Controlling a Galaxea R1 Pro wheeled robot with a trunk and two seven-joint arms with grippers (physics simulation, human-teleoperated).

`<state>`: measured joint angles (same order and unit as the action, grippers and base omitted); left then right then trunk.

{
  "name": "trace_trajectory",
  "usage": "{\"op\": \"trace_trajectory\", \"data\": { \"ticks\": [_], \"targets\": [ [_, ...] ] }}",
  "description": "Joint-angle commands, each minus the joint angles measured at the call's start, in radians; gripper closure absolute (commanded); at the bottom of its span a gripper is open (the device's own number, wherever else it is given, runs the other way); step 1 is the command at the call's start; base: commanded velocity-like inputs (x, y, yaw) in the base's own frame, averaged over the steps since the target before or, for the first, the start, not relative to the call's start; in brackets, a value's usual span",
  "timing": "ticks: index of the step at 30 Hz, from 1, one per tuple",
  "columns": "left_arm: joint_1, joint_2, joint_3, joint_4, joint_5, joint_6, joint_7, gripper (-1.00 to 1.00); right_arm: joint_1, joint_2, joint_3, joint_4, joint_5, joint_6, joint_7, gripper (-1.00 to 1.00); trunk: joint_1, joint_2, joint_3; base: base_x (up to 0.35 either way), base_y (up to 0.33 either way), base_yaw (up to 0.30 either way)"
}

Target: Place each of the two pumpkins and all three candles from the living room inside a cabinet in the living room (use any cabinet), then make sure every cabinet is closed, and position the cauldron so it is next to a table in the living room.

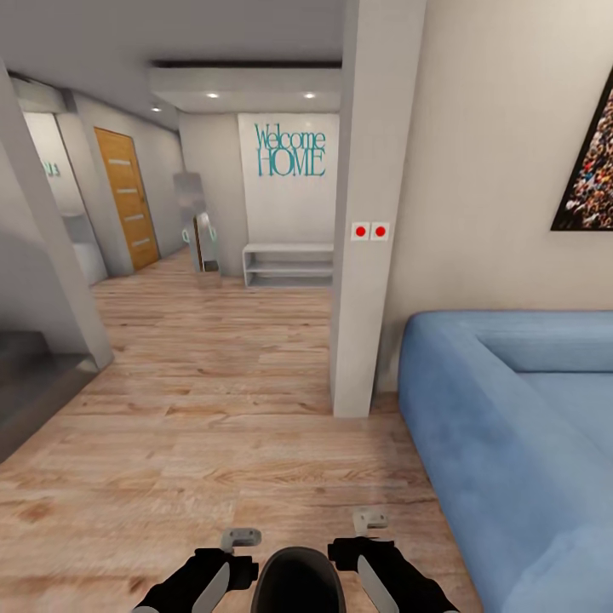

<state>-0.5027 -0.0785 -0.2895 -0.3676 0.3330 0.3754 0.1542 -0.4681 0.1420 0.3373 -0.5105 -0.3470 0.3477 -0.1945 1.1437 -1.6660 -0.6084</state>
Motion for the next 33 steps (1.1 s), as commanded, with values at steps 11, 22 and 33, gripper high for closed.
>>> {"op": "trace_trajectory", "data": {
  "ticks": [11, 22, 33],
  "targets": [
    [0.0, 0.001, -0.008, -0.002, 0.01, 0.004, 0.009, -1.0, -0.001, -0.001, 0.008, -0.002, -0.01, 0.002, -0.01, -1.0, 0.042, -0.078, -0.036, 0.0, 0.0, 0.0],
    [0.0, 0.001, -0.008, -0.002, 0.009, 0.003, 0.009, -1.0, 0.0, -0.001, 0.008, -0.002, -0.01, 0.002, -0.01, -1.0, 0.084, -0.155, -0.07, 0.0, 0.0, 0.0],
    [0.0, 0.0, -0.008, -0.002, 0.009, 0.003, 0.01, -1.0, -0.001, -0.001, 0.007, 0.0, -0.009, 0.003, -0.01, -1.0, 0.127, -0.232, -0.105, 0.0, 0.0, 0.0]
  ]
}}
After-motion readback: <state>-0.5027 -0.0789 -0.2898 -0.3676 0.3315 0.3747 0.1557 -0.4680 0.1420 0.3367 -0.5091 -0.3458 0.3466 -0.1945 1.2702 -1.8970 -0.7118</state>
